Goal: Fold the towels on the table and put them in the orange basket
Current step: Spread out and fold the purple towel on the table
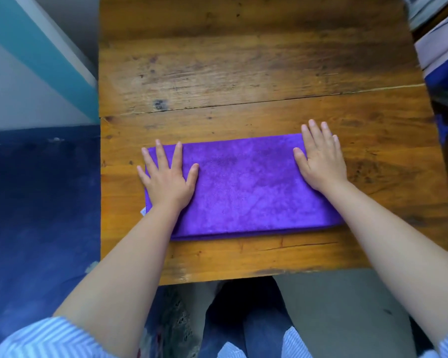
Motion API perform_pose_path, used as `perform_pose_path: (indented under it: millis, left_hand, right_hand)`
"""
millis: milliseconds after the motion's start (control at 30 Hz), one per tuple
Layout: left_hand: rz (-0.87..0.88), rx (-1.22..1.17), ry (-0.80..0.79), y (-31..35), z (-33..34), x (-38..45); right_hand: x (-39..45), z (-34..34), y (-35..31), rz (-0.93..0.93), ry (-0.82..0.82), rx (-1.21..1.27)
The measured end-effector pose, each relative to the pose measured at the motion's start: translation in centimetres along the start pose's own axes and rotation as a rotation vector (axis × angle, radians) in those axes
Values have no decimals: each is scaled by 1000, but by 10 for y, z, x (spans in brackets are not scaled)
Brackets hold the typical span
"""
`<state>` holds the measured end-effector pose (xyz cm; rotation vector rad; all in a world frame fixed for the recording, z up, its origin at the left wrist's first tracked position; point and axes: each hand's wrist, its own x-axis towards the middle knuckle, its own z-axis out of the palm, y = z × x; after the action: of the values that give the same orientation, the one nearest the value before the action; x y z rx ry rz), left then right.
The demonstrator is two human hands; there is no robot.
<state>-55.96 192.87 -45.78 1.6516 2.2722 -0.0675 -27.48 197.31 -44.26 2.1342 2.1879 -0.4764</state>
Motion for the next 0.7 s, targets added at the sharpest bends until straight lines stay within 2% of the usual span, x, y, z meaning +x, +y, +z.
perform_pose_path:
  millis: [167, 333, 467, 700]
  left_hand:
    - [12, 12, -21, 1, -2, 1]
    - [89, 100, -11, -5, -6, -19]
    - [186, 91, -12, -10, 8, -66]
    - [127, 101, -37, -15, 22, -97]
  right_hand:
    - [-7, -1, 7, 158, 34, 128]
    - [-47, 0, 1, 114, 77, 124]
    - [-90, 16, -1, 131, 16, 79]
    - [-112, 24, -1, 227, -4, 98]
